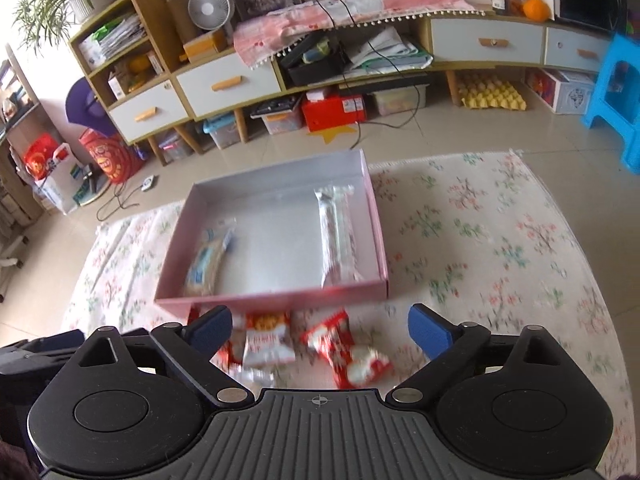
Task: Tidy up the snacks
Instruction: 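Grasp a red candy packet with the left gripper while the right grasps another red packet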
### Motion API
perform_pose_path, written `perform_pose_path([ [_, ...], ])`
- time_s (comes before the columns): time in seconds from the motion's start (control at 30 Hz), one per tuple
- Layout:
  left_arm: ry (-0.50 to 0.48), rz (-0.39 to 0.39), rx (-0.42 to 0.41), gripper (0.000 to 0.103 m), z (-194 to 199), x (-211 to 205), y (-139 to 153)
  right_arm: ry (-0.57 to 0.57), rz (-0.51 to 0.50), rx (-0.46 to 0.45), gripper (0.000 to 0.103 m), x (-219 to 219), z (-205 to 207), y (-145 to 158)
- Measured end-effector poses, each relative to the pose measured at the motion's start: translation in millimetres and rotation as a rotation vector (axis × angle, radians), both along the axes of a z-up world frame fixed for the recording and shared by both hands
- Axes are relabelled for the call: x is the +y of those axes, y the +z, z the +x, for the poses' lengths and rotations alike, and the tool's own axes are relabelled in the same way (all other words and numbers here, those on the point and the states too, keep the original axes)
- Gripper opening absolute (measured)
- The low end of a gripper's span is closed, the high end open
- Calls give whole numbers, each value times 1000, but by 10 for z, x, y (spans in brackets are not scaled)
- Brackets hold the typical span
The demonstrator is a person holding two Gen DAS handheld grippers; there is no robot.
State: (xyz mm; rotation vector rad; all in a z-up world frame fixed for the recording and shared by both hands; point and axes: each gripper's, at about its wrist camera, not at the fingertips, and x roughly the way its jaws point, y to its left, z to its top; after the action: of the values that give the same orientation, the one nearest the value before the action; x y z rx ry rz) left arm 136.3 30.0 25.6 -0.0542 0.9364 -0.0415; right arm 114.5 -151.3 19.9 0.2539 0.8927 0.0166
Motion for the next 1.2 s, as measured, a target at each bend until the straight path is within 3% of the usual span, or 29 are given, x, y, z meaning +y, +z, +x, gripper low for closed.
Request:
perform_pose_path([
  [0.17,19,-15,22,103,-125,15,-114,-14,-3,-6,99,-14,-164,-142],
  [0.3,52,-44,-11,103,-189,20,-262,-7,-55,-20,100,-4,-238,-301],
  [0.57,2,-116,-9,102,11,-62,-485,-17,-76,88,100,-88,4,-696],
  [0.8,-11,-185,17,96,139,-170,-719,23,-106,175,100,-85,158,-1004],
  [0.97,-16,-181,21,97,167,-224,-782,70,-160,187,102,-26,202,-1130],
  [1.2,-66,-79,11,103,141,-348,-798,103,-216,148,103,-3,165,-1175],
])
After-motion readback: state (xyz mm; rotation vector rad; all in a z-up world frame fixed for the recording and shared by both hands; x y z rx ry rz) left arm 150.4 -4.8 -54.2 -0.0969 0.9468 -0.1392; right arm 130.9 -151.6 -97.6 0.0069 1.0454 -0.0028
